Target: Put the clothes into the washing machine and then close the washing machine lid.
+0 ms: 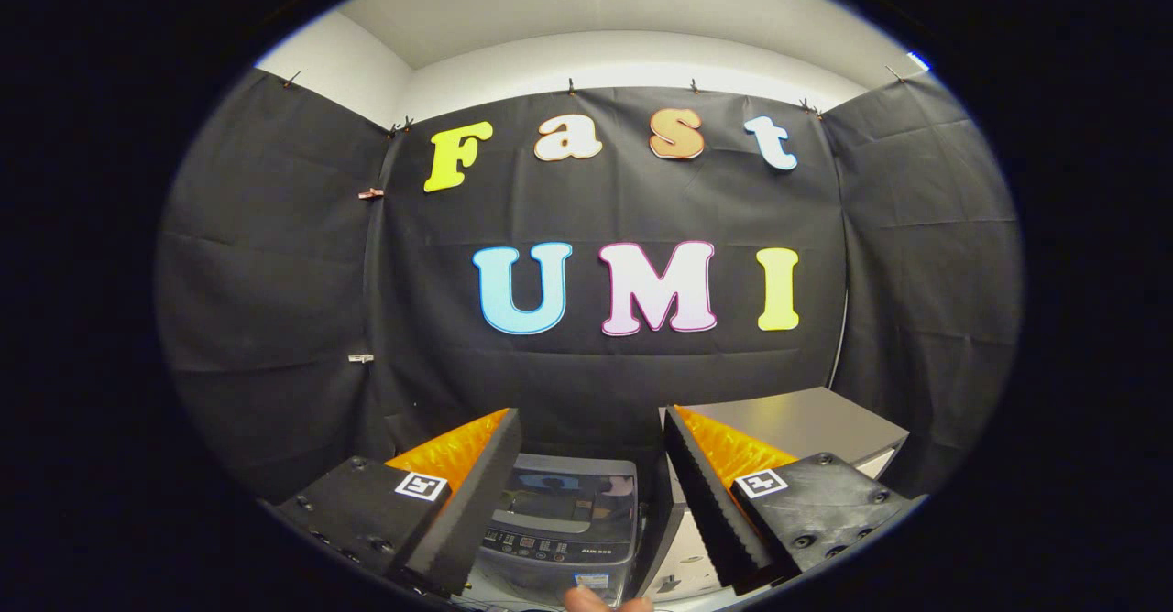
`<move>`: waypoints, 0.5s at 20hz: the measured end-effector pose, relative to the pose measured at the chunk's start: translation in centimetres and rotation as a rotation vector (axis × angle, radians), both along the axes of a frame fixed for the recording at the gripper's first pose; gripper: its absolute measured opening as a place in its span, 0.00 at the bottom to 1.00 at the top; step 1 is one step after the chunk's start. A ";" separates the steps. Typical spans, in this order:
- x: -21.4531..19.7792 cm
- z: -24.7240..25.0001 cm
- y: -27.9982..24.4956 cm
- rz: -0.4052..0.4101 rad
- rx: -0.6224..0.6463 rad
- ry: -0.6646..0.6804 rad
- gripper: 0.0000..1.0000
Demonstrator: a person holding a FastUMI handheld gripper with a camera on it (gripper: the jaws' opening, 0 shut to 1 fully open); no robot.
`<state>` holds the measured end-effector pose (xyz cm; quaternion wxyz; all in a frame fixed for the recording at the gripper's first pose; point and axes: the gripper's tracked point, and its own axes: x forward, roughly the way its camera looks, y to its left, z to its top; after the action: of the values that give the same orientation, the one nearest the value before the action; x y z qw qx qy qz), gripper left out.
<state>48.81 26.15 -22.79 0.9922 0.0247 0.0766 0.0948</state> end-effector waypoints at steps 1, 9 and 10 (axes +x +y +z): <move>-0.3 0.1 -0.2 -0.003 -0.003 -0.001 0.98; -0.7 0.4 -1.2 -0.052 -0.008 -0.023 0.98; -0.7 0.3 -1.3 -0.057 -0.012 -0.020 0.98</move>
<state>48.14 24.85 -22.44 0.9954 0.0198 0.0663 0.0664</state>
